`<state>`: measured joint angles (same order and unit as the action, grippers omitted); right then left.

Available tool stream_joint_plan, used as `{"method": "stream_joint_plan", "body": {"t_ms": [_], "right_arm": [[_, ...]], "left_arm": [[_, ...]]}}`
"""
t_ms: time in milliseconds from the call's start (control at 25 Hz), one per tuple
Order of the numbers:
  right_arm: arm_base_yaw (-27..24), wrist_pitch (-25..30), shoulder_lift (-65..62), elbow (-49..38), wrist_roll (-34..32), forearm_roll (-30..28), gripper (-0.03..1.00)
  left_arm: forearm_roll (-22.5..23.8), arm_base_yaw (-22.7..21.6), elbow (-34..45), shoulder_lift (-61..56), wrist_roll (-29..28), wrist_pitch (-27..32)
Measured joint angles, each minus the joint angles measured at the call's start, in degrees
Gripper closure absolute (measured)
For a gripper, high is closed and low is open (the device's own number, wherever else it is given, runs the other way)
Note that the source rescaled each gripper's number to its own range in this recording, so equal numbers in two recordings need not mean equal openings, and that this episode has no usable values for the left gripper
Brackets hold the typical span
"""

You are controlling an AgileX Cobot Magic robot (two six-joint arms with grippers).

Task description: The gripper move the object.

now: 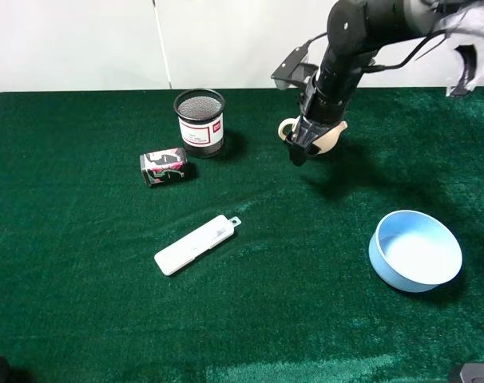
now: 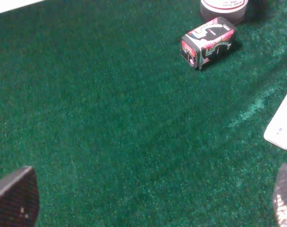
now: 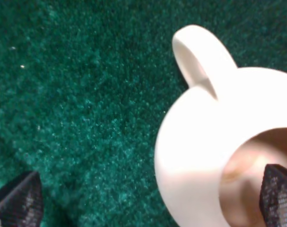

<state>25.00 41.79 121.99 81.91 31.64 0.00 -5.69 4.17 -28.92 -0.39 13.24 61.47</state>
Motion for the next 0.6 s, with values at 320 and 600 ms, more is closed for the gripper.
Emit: {"method": "stream_joint_plan", "body": {"t_ms": [320, 600], "right_arm": [[-0.2, -1.8, 1.2, 0.0, 0.0, -0.4, -0.03], [-0.2, -1.8, 1.2, 0.0, 0.0, -0.5, 0.28]], "left_arm": [[0.0, 0.0, 0.0, 0.0, 0.0, 0.0], [0.0, 0.0, 0.0, 0.0, 0.0, 0.0]]}}
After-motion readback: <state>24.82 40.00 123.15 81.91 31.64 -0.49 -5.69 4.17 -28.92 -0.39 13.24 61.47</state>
